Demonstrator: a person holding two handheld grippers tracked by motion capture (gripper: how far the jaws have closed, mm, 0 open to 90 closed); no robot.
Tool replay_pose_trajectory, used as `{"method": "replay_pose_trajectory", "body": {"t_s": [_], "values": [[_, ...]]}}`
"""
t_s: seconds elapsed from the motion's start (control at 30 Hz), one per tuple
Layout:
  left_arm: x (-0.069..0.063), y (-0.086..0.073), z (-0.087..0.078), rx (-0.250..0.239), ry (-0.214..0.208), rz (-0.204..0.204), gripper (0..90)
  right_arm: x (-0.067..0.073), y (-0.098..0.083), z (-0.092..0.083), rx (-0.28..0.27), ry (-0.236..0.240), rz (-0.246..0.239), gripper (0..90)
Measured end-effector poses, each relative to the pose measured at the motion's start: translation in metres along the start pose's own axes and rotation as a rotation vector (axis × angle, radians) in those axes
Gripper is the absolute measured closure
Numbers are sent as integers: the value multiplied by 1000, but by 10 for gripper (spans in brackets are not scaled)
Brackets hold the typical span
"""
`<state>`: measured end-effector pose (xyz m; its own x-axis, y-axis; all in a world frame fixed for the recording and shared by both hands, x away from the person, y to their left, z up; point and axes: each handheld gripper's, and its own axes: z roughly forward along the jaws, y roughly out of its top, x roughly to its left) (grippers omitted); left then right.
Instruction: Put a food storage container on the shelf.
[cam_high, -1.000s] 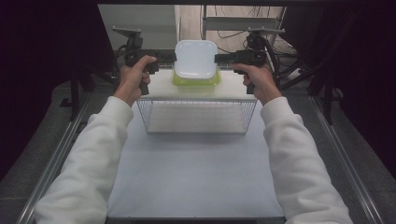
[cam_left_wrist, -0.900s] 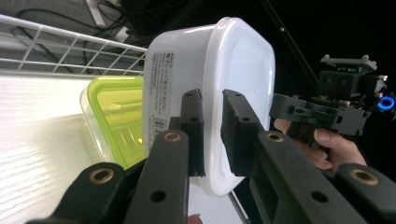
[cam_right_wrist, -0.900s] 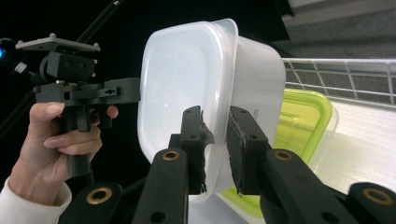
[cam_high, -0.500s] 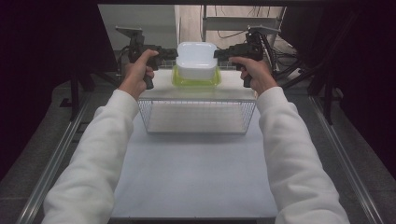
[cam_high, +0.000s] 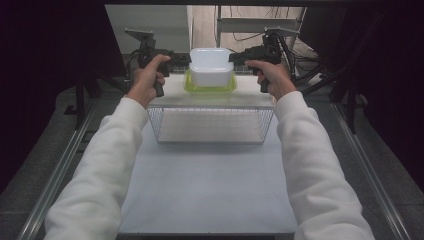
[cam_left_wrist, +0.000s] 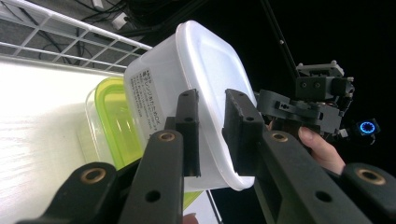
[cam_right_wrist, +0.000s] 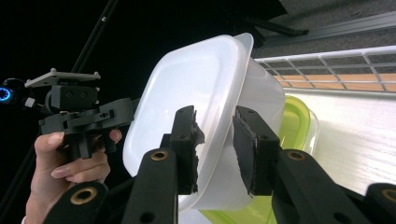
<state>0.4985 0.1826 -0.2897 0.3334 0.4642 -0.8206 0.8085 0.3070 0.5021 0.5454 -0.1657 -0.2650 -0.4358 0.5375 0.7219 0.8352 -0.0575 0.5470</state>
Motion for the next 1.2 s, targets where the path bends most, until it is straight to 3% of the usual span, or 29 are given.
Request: {"method": "replay_pose_trajectory", "body": {"t_s": [0.07,0.13,0.2,0.27,0.4,0.43,0.53,0.67,0.7,0.83,0.93,1.0,1.03,1.07,1.1,1.13,1.2], "values": [[0,0,1,-1,5,12,688,1,-1,1,4,-2,-15,642],[0,0,1,-17,8,23,567,2,-2,1,-19,-31,-57,523],[-2,-1,-1,-34,16,46,519,4,-3,-2,-46,-33,-82,493],[-5,-3,-3,-40,36,93,484,5,-4,-5,-61,-32,-105,424],[-7,-5,-6,-54,54,124,413,9,-8,-13,-90,-31,-161,366],[-8,-8,-9,-49,70,160,401,8,-10,-16,-96,-31,-178,354],[-11,-16,-14,-52,76,210,377,6,-15,-23,-105,-36,-216,332],[-10,-25,-20,-60,81,234,353,1,-25,-31,-115,-41,-252,315],[-9,-30,-23,-61,88,249,347,-2,-33,-37,-116,-62,-279,307],[-7,-47,-34,-59,113,296,332,-4,-46,-47,-112,-88,-307,299],[-9,-66,-43,-57,141,328,328,-5,-65,-59,-112,-125,-370,293],[-10,-74,-46,-53,140,338,326,-5,-69,-61,-117,-125,-379,293],[-12,-86,-51,-51,145,365,323,-3,-82,-68,-126,-131,-417,293],[-12,-86,-51,-51,145,365,323,-3,-87,-70,-129,-136,-430,293],[-13,-101,-57,-44,135,386,321,-2,-95,-74,-131,-142,-450,292],[-13,-101,-57,-44,135,386,319,-2,-95,-74,-131,-142,-450,292],[-11,-124,-66,-42,123,403,317,-2,-116,-82,-136,-147,-486,291]]}}
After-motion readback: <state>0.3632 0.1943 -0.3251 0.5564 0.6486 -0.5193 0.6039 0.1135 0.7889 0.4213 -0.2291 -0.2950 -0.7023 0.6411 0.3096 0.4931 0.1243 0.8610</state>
